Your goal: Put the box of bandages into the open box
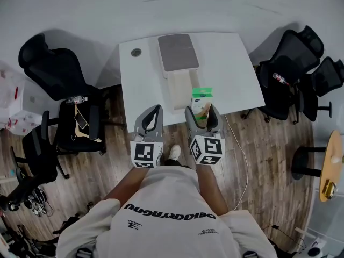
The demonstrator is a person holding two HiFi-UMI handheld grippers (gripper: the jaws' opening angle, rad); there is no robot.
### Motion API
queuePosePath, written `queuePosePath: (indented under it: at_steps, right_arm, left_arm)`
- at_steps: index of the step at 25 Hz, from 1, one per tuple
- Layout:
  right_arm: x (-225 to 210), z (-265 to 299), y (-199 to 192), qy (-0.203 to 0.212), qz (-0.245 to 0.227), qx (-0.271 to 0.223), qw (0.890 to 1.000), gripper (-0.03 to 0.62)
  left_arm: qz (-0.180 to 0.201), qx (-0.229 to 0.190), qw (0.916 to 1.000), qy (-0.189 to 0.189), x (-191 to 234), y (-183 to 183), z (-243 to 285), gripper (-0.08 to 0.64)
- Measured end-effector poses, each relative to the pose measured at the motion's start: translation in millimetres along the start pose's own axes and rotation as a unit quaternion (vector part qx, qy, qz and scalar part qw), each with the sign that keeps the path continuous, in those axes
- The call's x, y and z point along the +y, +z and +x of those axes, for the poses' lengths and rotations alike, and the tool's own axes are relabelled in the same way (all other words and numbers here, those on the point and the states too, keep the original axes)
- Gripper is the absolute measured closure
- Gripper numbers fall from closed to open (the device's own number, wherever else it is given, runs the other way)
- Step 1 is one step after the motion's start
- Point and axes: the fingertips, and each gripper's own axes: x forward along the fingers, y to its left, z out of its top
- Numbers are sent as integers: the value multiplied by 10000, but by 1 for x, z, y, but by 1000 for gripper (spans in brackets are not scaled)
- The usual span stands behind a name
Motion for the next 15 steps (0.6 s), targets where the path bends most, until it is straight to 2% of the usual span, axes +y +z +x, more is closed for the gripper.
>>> queuePosePath:
  at_steps: [15]
  right_arm:
    - [-22, 45, -23, 293, 5, 525, 9982, 244]
  left_arm:
    - [-101, 277, 9993, 216, 1, -20, 34, 560]
